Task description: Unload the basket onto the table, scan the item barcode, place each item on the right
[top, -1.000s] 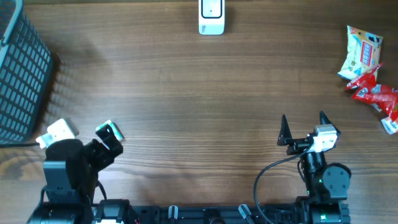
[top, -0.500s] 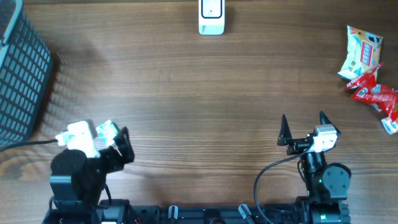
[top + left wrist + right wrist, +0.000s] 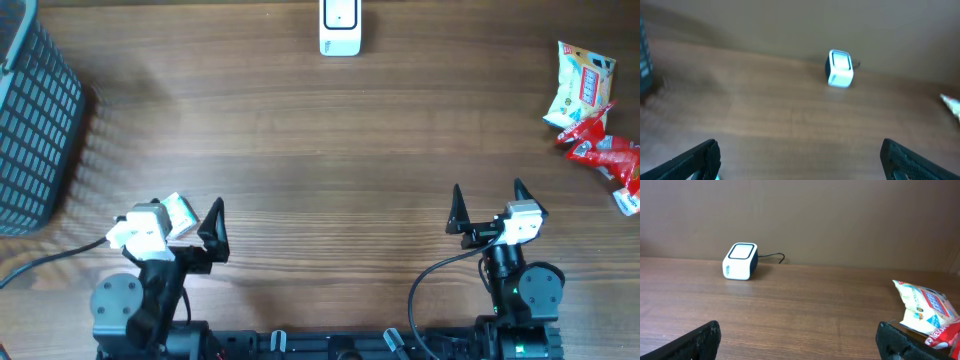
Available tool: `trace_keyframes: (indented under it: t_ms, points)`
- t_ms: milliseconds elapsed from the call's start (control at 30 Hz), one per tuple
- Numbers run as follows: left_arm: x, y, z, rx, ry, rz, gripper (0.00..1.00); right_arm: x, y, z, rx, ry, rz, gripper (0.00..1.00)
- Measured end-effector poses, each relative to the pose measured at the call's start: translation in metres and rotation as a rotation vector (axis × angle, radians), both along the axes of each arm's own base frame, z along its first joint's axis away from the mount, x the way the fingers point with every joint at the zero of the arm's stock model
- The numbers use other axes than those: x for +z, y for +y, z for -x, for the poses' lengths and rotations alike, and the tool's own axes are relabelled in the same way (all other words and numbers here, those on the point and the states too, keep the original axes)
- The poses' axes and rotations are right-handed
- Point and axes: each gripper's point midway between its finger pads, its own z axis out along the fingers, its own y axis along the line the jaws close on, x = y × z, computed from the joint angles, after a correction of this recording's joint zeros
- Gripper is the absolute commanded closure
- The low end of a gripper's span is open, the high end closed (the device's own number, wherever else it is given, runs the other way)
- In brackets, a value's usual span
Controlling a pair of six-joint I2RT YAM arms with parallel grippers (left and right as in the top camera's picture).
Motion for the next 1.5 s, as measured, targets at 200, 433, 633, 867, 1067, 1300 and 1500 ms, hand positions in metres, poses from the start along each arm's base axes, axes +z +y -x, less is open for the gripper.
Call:
trace_keyframes:
  t_ms: [200,433,633,867,1067,1300,1500]
  points:
    - [0.001,-0.001,-0.012,-0.002,-0.086,0.013,0.00,0.000,0.000,0.000,0.000,0.000,0.000,0.00]
    - [0.000,-0.001,-0.012,-0.002,-0.151,0.015,0.00,0.000,0.000,0.000,0.000,0.000,0.000,0.00]
    - [-0.003,-0.001,-0.014,-0.003,-0.207,0.017,0.00,0.000,0.000,0.000,0.000,0.000,0.000,0.00]
    - [-0.012,-0.001,-0.021,0.000,-0.266,0.018,0.00,0.000,0.000,0.000,0.000,0.000,0.000,0.00]
    - [-0.021,0.006,-0.026,0.026,-0.276,0.014,0.00,0.000,0.000,0.000,0.000,0.000,0.000,0.00]
    - [-0.013,0.014,-0.026,0.063,-0.313,0.010,0.00,0.000,0.000,0.000,0.000,0.000,0.000,0.00]
    - [-0.012,0.017,-0.027,0.078,-0.321,0.008,0.00,0.000,0.000,0.000,0.000,0.000,0.000,0.00]
